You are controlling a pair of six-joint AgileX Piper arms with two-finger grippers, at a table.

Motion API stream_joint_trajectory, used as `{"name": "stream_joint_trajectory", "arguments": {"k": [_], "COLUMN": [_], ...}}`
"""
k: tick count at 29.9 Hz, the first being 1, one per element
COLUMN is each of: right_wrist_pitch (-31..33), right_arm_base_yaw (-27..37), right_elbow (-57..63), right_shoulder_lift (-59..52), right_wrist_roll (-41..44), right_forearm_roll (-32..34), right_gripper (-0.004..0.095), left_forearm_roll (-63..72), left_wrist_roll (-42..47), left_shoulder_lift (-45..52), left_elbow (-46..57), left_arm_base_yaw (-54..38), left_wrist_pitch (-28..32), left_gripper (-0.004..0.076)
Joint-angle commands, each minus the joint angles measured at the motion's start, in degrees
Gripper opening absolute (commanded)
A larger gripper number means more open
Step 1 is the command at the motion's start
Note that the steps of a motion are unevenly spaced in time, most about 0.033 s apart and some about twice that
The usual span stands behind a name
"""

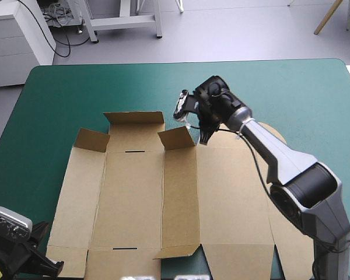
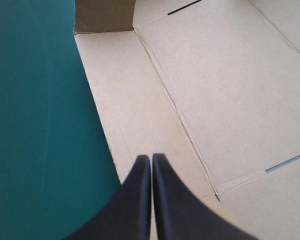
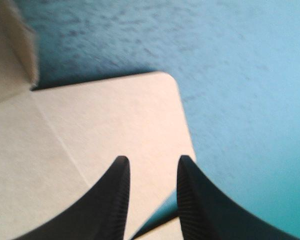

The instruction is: Fold the box

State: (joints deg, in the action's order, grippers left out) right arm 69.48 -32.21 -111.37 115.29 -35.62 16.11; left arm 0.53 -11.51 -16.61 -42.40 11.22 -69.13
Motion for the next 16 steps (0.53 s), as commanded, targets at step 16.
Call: {"name": "stream_joint_trajectory", "arguments": {"k": [16], "right_wrist_pitch": [-0.53], "right_arm_base_yaw": [37.59], "right_elbow": [17.37], "right_shoulder_lift": [-35.76], "right_wrist_roll": [18.09], "right_forearm_roll": [-18.67], "right_gripper": [-0.0019], "left_forearm_roll": [0.05], "left_wrist_roll": [1.44], "left_shoulder_lift": [-0.88], "left_elbow": [-1.50], "left_arm_base_yaw": [-0.05], "left_wrist_pitch": [3.14], "left_gripper": [-0.0010]}}
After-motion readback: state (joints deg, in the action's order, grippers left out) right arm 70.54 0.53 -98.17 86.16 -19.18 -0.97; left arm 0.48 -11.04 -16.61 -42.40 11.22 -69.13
